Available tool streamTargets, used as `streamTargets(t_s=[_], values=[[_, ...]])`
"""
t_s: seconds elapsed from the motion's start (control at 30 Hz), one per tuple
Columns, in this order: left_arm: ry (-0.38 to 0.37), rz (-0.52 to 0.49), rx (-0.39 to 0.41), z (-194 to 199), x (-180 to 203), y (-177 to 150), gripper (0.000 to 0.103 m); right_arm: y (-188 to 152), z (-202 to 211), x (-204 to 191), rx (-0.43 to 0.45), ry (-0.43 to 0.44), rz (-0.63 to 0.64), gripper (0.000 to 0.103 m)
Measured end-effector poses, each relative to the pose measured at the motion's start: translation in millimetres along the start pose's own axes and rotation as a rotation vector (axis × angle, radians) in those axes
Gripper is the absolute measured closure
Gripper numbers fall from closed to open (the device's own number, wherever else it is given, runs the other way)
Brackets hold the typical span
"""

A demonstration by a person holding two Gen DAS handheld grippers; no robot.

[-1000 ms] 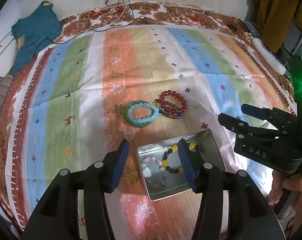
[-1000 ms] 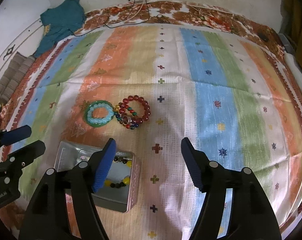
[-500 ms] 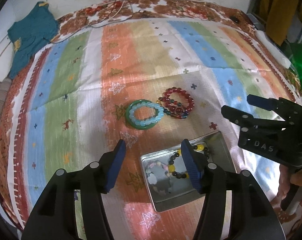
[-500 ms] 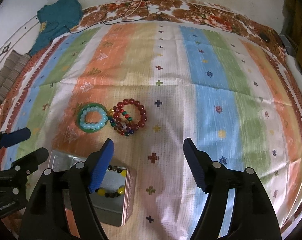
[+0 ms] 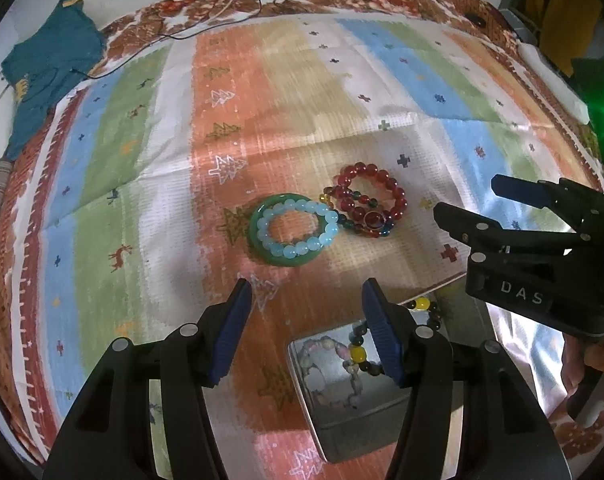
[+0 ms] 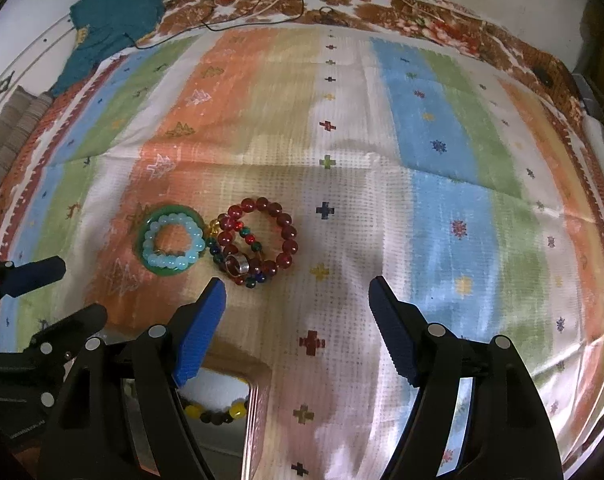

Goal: Organize jewelry
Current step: 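Move both open tools back to the remaining bracelets on the cloth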

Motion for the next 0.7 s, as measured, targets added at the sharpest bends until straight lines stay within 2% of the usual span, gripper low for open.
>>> streamTargets(t_s=[0.33,0.7], values=[[-0.007,-0.003,-0.059,-26.4,-5.5,-6.2,0.046,0.0,-19.3,-5.4,-0.048,0.005,0.015,0.029],[-0.02,-0.011,-0.083,-46.3,-5.1,-5.5,0.046,2.8,-38.6,-2.6,-0.071,-0.011,0.003,0.029]])
Point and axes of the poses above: each gripper's, at about its wrist camera, not at the fingertips, and z roughly against the way its jaws point, x to its right, y to its top, the point moved 9 cm from there along -z, roughly the way its jaws point, and after that the axes turned 13 degrees about x, right-handed, at the moved point
